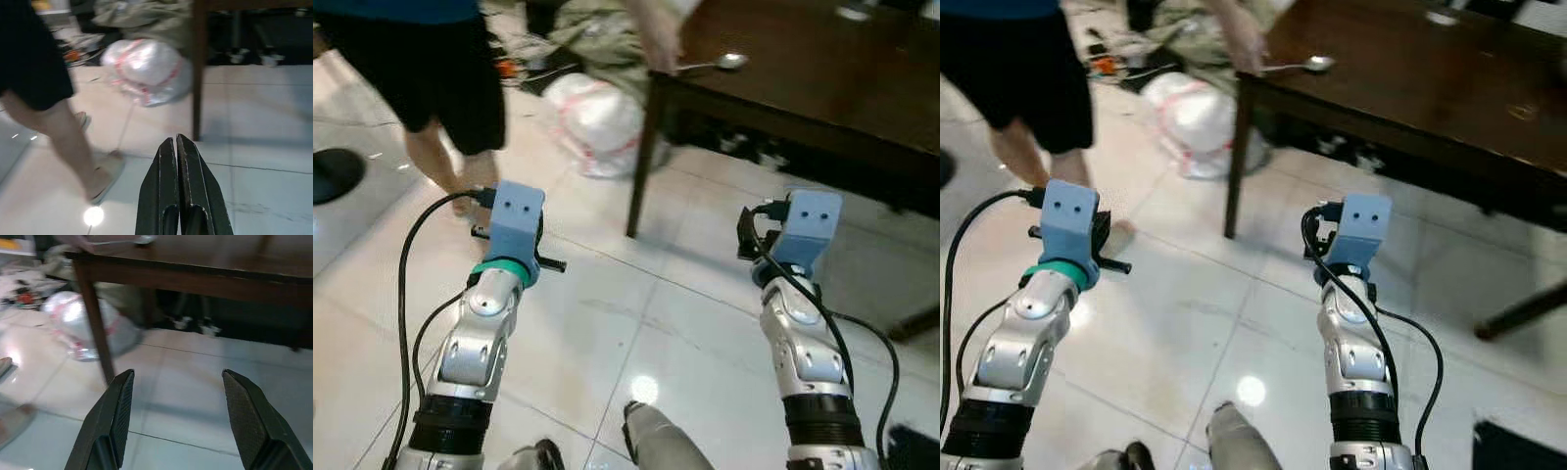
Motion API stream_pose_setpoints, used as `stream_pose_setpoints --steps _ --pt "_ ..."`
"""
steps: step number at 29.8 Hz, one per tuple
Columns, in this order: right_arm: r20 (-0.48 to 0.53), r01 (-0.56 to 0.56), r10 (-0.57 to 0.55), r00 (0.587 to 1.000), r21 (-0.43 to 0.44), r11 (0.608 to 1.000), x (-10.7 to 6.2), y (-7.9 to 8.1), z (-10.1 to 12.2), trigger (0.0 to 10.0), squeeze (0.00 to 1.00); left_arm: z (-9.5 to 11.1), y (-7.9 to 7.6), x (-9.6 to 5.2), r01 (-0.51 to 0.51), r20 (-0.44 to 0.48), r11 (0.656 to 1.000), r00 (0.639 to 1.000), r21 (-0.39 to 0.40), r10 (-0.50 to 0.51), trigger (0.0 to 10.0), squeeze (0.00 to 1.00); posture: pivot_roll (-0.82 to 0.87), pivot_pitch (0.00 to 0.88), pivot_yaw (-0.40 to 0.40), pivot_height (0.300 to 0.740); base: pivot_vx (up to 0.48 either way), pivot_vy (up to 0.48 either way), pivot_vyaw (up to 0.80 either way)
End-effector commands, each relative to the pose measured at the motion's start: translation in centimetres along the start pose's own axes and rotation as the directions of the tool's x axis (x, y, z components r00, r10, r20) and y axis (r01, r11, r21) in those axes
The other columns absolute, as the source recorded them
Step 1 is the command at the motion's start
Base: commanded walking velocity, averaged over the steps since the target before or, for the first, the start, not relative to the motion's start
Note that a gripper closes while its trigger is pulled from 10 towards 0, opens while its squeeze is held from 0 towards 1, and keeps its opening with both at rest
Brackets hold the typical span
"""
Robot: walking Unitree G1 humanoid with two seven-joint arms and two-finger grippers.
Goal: Setting the table
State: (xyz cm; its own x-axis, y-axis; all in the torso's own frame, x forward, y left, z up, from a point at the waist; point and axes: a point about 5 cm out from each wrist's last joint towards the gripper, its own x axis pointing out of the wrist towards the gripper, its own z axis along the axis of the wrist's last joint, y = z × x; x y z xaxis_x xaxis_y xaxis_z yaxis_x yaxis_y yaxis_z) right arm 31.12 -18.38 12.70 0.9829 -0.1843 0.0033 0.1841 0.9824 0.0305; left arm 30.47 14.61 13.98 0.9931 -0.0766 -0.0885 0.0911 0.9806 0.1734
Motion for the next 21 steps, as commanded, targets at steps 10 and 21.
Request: stream_pose_setpoints --steps 10,21 --pt "-0.014 -0.001 0.001 1.0 0.017 1.0 -0.04 0.24 -0.43 10.0 0.0 -0.23 0.01 -0.05 0.002 -0.019 1.0 1.0 0.01 -0.001 10.0 0.0 -0.16 0.056 0.05 0.74 0.0 0.0 -0.8" --pt "-0.014 -0.005 0.005 1.0 0.016 1.0 0.06 0.29 -0.44 10.0 0.0 -0.21 -0.02 0.03 0.0 -0.018 1.0 1.0 0.013 0.0 10.0 0.0 -0.16 0.047 0.05 0.74 0.0 0.0 -0.8"
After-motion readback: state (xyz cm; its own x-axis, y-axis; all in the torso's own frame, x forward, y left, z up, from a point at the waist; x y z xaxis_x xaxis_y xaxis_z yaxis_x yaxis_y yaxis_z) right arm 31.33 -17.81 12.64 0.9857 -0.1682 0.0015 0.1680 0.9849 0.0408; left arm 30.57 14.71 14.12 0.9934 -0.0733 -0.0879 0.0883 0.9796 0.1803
